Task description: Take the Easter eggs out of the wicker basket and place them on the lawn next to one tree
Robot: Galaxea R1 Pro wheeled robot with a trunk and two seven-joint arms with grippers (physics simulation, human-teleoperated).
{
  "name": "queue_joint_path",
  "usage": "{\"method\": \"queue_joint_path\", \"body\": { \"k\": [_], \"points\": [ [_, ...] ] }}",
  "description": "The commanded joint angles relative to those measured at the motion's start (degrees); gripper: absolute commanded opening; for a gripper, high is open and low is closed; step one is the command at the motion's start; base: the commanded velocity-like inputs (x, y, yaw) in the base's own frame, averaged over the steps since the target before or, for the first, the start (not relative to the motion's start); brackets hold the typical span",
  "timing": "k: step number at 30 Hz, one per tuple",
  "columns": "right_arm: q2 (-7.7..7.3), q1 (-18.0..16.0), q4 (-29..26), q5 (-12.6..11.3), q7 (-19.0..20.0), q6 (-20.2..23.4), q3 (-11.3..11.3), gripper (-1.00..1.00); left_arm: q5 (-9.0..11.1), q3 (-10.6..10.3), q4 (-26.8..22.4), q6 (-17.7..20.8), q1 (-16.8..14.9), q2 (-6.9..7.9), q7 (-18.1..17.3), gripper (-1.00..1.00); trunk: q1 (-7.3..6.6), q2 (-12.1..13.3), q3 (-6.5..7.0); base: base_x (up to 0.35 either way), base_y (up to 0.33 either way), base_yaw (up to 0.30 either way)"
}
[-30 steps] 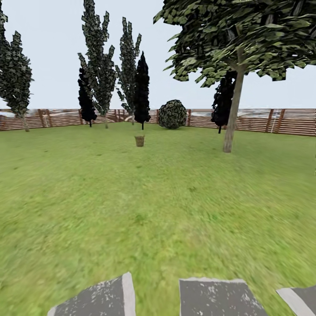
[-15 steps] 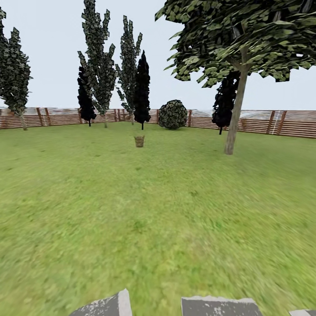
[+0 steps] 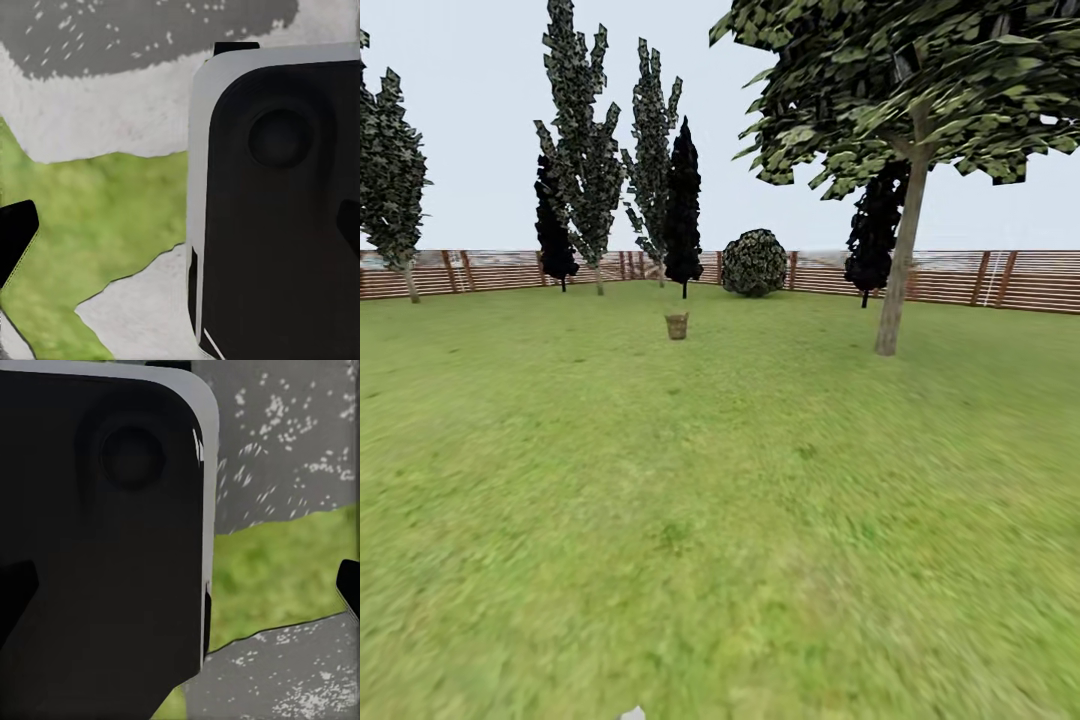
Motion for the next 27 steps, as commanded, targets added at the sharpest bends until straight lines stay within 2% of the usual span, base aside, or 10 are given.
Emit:
{"method": "queue_joint_path", "body": {
  "k": [1,9,27],
  "points": [
    [-0.02,-0.1,0.1,0.0,0.2,0.1,0.0,1.0,0.0,0.0,-0.1,0.0,0.0,0.0,-0.1,1.0,0.04,0.0,-0.05,0.339,0.0,0.0],
    [-0.02,-0.1,0.1,0.0,0.2,0.1,0.0,1.0,0.0,0.0,-0.1,0.0,0.0,0.0,-0.1,1.0,0.04,0.0,-0.05,0.339,0.0,0.011],
    [-0.02,-0.1,0.1,-0.1,0.2,0.1,0.0,1.0,0.0,0.1,-0.1,0.0,0.0,0.0,-0.1,1.0,0.04,0.0,-0.05,0.339,0.0,0.213]
  ]
}}
